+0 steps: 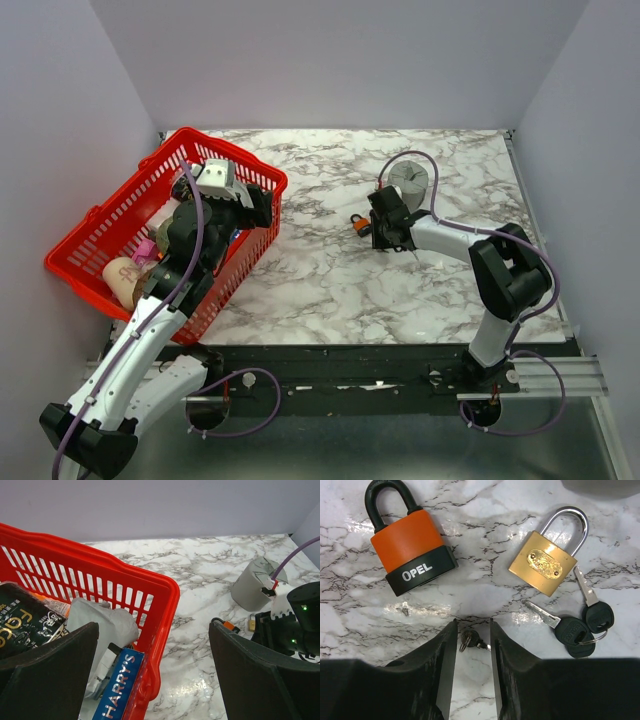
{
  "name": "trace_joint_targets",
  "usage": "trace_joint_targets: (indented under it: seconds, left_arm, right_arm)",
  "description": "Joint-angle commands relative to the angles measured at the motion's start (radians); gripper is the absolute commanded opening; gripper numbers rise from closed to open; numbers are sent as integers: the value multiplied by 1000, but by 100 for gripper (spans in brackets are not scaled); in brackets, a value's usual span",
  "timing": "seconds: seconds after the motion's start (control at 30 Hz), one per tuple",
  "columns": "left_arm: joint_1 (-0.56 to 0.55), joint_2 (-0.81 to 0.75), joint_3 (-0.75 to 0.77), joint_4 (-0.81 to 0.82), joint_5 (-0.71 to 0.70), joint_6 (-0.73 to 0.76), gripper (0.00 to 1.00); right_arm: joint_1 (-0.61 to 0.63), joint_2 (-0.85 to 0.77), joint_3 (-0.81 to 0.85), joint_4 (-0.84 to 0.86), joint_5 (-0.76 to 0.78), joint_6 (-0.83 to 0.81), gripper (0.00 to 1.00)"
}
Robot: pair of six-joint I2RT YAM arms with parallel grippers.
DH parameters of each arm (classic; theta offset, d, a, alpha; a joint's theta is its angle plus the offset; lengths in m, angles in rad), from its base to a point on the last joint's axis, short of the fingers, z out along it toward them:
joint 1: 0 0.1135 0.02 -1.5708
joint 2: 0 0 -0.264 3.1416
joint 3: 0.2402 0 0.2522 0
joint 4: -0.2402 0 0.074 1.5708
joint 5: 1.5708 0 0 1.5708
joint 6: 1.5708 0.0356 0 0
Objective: Unlock with the key
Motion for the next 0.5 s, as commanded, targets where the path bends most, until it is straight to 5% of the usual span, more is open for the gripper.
trace_joint_targets:
  seconds: [0.0, 0.47]
  left_arm:
    - [-1, -9, -5, 18, -27, -9, 99]
    - [-3, -8, -5, 15, -27, -13, 98]
  right_arm:
    - [9, 20, 13, -19, 49, 21, 38]
    - [36, 20, 18, -28, 47, 40, 36]
